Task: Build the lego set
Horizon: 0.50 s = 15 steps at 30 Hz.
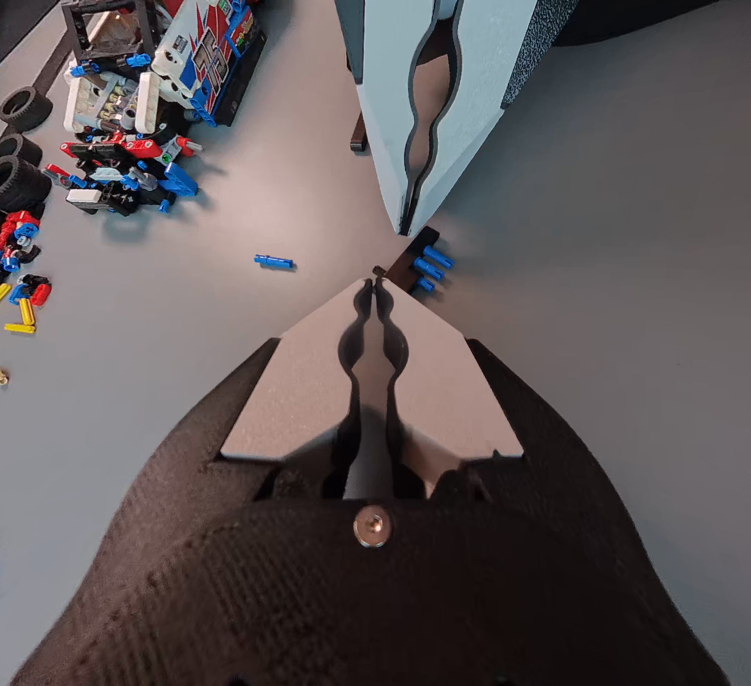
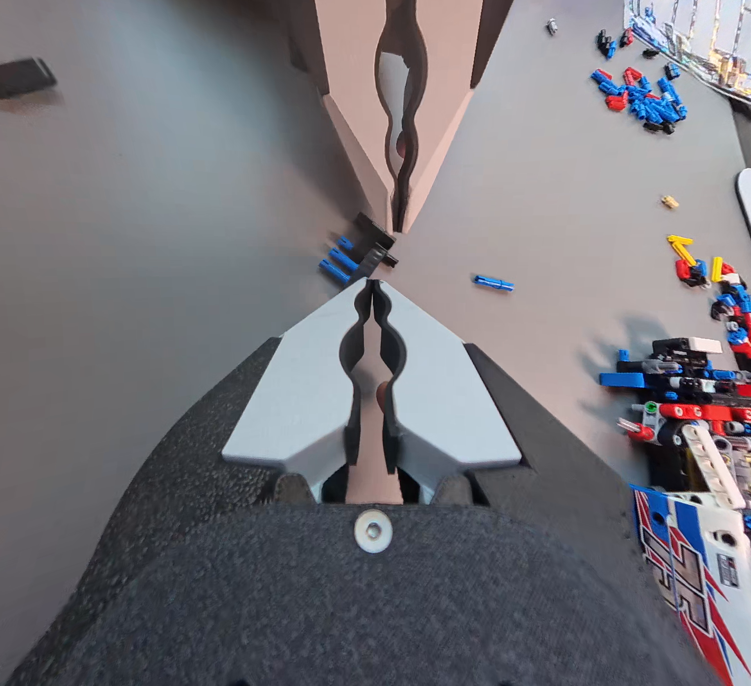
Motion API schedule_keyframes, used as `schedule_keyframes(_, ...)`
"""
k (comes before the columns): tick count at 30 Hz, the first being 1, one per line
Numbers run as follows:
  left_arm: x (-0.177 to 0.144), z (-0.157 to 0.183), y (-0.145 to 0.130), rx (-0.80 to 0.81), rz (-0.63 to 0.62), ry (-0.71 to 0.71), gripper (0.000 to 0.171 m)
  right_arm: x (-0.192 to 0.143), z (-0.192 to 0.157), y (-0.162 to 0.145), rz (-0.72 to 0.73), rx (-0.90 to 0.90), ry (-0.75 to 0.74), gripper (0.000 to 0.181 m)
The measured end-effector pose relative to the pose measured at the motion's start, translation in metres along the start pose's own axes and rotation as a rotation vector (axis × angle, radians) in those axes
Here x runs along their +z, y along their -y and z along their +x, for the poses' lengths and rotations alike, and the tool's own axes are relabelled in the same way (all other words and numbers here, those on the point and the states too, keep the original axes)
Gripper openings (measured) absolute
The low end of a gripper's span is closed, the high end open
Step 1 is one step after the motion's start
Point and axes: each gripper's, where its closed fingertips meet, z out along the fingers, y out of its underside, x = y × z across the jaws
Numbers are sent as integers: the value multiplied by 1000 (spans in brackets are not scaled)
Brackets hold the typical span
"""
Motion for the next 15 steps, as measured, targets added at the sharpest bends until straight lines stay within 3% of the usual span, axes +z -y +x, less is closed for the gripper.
schedule_keyframes(5, -6, -6, 3, -54, 39, 3, 10, -6, 5, 9, 76, 80, 5, 4)
schedule_keyframes(9, -31, 6, 10, -110, 63, -156, 15, -12, 6, 20, 167, 129, 38, 9)
schedule_keyframes(13, -69, 42, -1, -229, -31, -291, 22, -15, 7, 14, 143, 168, 28, 11)
schedule_keyframes(15, -79, 63, -18, -259, -114, -265, 25, -17, 3, 7, 117, 193, 32, 11)
